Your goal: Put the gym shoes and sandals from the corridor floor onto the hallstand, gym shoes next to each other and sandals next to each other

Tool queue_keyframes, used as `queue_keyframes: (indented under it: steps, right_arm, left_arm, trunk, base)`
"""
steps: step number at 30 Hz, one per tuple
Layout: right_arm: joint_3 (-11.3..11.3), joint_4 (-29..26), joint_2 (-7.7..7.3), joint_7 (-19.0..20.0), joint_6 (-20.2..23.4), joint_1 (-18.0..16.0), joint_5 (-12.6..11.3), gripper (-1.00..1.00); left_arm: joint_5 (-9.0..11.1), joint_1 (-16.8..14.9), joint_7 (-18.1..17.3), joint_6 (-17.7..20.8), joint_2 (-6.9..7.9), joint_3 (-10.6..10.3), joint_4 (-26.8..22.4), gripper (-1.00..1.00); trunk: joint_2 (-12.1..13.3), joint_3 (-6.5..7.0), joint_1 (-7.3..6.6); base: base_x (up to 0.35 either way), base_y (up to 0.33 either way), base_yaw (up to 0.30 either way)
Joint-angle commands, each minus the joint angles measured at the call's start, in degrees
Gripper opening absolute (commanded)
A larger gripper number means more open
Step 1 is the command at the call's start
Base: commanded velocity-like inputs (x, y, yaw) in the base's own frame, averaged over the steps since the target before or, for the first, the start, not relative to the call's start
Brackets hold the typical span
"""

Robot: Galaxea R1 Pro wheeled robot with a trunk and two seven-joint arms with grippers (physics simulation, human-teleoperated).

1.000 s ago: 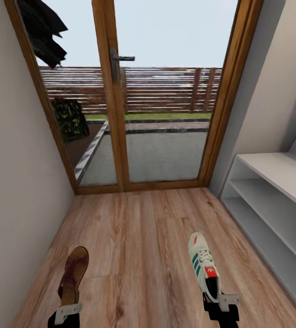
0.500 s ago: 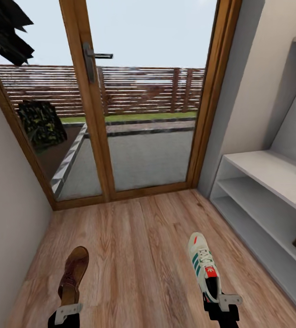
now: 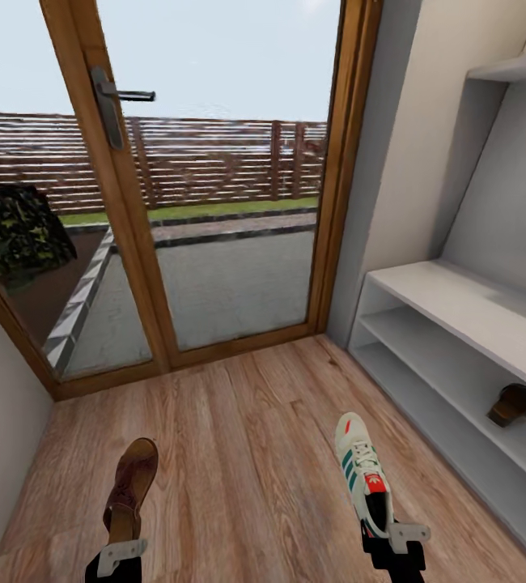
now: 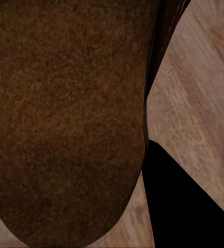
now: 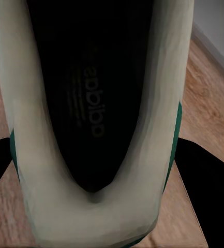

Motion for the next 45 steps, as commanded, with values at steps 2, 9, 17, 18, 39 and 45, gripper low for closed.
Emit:
queue_keyframes:
  steps: [2, 9, 17, 18, 39, 45]
  right_arm:
    - [0.5, 0.0, 0.00, -0.2, -0.1, 0.0, -0.4, -1.00]
    - [0.5, 0.0, 0.02, -0.2, -0.1, 0.0, -0.4, -1.00]
    - [0.5, 0.0, 0.02, -0.2, -0.1, 0.0, -0.4, -1.00]
    - [0.5, 0.0, 0.01, -0.2, -0.1, 0.0, -0.4, -1.00]
    - [0.5, 0.0, -0.04, -0.2, -0.1, 0.0, -0.4, -1.00]
    - [0.5, 0.0, -0.04, -0.2, -0.1, 0.0, -0.4, -1.00]
  left_arm:
    - [0.1, 0.0, -0.6, -0.1, -0.02, 0.4, 0.0, -1.00]
    - [0.1, 0.0, -0.6, -0.1, -0.02, 0.5, -0.1, -1.00]
    - [0.1, 0.0, -0.6, -0.1, -0.02, 0.5, -0.1, -1.00]
    - [0.1, 0.0, -0.6, -0.1, -0.02, 0.5, -0.1, -1.00]
    - [0.2, 0.0, -0.6, -0.1, -0.02, 0.5, -0.1, -1.00]
    - [0.2, 0.0, -0.6, -0.1, -0.02, 0.5, -0.1, -1.00]
  trunk:
    - [0.0, -0.05, -0.01]
    - [0.0, -0.05, -0.01]
    - [0.0, -0.05, -0.01]
    - [0.0, -0.05, -0.01]
    - [0.0, -0.05, -0.01]
    - [0.0, -0.05, -0.01]
  base:
    - [0.001, 0.001, -0.263]
    - [0.000, 0.000, -0.263]
    - [0.000, 0.000, -0.263]
    - [0.000, 0.000, -0.263]
    - [0.069, 0.177, -0.263]
    - [0.106, 0.289, -0.263]
